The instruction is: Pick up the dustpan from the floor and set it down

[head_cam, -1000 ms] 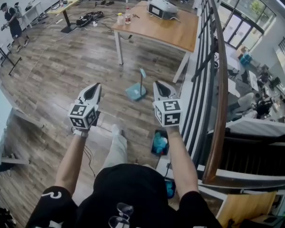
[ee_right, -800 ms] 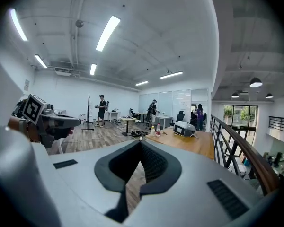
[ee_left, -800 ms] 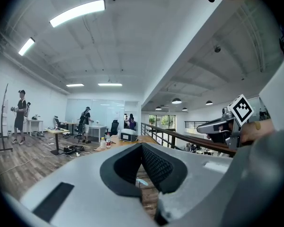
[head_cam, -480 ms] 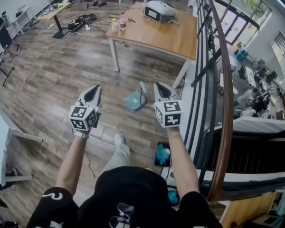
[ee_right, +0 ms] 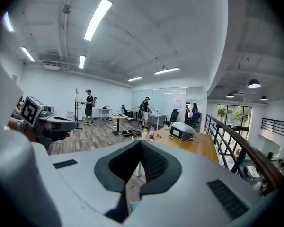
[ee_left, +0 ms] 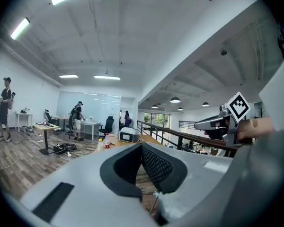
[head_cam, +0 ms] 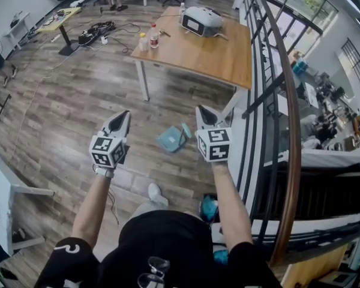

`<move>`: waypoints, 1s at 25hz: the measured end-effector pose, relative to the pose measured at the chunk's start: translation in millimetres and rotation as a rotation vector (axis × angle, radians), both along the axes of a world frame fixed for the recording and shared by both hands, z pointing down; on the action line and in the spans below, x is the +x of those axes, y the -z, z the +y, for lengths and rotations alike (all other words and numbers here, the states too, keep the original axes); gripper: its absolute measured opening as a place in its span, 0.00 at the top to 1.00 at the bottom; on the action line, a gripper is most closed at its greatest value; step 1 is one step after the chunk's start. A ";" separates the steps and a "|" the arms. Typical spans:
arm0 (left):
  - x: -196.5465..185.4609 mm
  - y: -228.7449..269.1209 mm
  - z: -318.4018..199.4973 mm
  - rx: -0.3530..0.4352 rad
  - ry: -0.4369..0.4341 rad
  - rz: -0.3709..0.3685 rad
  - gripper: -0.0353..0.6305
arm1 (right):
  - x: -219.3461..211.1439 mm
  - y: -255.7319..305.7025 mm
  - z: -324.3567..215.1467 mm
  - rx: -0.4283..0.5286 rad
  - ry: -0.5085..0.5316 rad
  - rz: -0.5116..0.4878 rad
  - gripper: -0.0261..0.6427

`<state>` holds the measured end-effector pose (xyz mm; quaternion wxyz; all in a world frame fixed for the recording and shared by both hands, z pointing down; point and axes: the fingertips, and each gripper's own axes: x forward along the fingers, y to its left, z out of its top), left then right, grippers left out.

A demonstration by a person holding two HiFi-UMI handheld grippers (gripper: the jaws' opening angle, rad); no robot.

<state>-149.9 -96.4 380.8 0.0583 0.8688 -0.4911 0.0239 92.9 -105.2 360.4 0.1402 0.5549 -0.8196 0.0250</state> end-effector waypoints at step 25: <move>17.2 -22.2 -110.6 -0.061 0.054 0.013 0.95 | 19.9 -19.8 -127.1 -0.034 0.045 -0.015 0.97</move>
